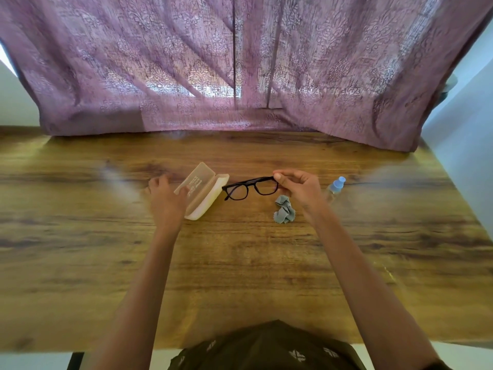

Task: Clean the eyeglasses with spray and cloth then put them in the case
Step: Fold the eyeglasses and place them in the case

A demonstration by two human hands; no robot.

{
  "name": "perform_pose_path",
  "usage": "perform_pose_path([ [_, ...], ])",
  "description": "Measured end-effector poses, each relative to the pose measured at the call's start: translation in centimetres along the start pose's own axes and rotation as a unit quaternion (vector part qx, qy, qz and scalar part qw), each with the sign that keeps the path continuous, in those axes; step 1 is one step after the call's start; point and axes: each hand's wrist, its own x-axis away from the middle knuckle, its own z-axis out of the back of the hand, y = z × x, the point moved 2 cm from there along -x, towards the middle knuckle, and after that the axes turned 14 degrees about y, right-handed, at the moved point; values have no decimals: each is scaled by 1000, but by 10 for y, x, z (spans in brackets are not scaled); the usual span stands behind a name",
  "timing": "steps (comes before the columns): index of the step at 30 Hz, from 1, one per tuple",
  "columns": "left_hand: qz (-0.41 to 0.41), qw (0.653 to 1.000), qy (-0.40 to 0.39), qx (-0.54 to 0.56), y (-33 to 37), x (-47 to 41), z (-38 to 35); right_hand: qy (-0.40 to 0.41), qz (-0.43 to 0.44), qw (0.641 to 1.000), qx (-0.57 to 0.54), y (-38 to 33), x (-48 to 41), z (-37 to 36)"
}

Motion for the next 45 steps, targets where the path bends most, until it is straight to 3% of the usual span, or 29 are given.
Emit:
perform_pose_path([
  [3,35,999,-26,-29,-19,-3,-1,-5,-2,1000,-9,1,-1,-2],
  [12,-14,999,-6,36,-25,-9,-2,5,-2,1000,-1,-3,-1,1],
  [26,-264,962,-10,73,32,1,-30,-5,-14,993,117,5,1,5],
  [36,-262,958,-17,117,36,13,-35,-6,-54,988,145,24,4,-11],
  [45,-272,955,-7,118,34,18,-35,-8,-10,986,168,39,7,-12],
])
